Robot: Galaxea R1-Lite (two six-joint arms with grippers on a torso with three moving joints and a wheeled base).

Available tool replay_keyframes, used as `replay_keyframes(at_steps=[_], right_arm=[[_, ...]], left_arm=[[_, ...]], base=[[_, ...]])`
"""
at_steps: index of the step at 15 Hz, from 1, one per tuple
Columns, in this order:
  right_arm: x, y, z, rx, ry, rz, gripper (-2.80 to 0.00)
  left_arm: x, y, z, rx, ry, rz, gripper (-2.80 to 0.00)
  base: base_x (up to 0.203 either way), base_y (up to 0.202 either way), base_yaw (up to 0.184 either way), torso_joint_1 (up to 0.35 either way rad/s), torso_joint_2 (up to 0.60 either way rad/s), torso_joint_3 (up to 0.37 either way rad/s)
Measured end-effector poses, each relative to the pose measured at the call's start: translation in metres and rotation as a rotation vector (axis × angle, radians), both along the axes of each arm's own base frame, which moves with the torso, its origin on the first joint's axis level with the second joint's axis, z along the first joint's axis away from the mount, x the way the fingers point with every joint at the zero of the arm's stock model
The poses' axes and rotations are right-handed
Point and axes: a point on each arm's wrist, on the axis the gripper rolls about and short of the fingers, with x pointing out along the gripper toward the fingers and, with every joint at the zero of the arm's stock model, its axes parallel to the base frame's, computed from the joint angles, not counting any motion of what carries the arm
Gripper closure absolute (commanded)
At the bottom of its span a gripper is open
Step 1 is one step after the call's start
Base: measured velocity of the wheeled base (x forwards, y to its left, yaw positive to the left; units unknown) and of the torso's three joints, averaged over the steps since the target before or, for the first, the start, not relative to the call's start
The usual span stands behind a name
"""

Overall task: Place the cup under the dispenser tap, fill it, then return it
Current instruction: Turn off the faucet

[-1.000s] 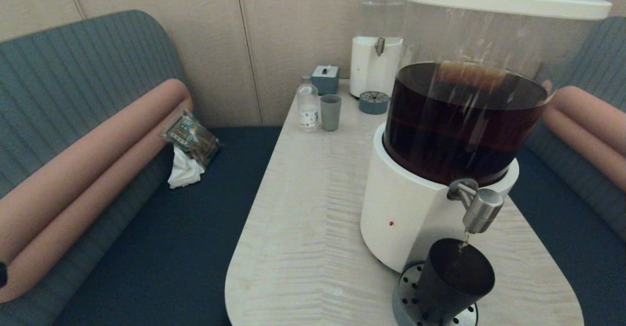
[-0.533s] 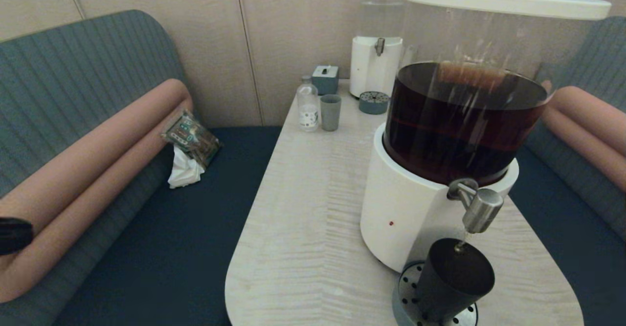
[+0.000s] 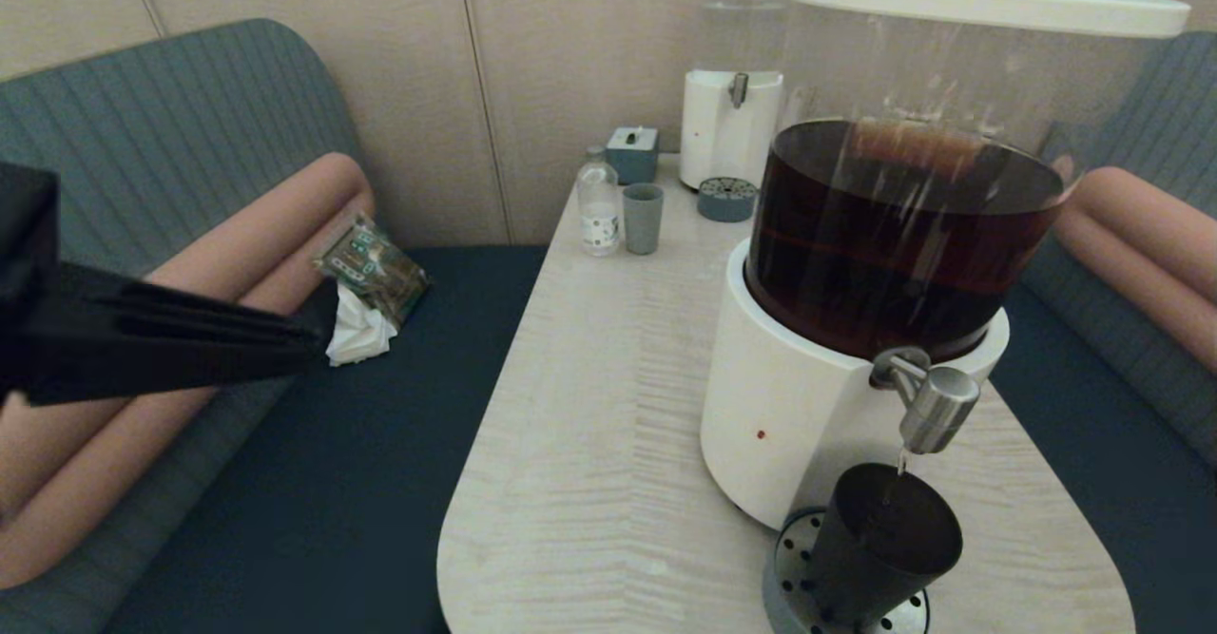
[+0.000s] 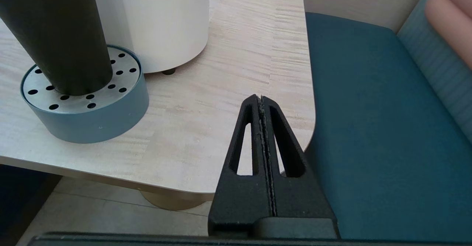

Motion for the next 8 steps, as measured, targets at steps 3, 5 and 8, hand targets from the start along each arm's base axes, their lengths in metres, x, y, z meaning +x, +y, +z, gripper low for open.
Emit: replay_keyframes(at_steps=[3, 5, 8], right_arm=[[0.0, 0.0, 0.0, 0.0, 0.0, 0.0, 0.0], [0.0, 0.0, 0.0, 0.0, 0.0, 0.0, 0.0], [0.0, 0.0, 0.0, 0.0, 0.0, 0.0, 0.0]], left_arm=[[0.035, -0.039, 0.001, -0.015, -0.102, -0.064, 0.0], [0.051, -0.068, -0.007, 0.003, -0.107, -0.11, 0.0], [0.067, -0.113, -0.021, 0.018, -0.125, -0.165, 0.0]], base=[[0.0, 0.0, 0.0, 0.0, 0.0, 0.0], [0.0, 0.0, 0.0, 0.0, 0.0, 0.0], [0.0, 0.0, 0.0, 0.0, 0.0, 0.0]])
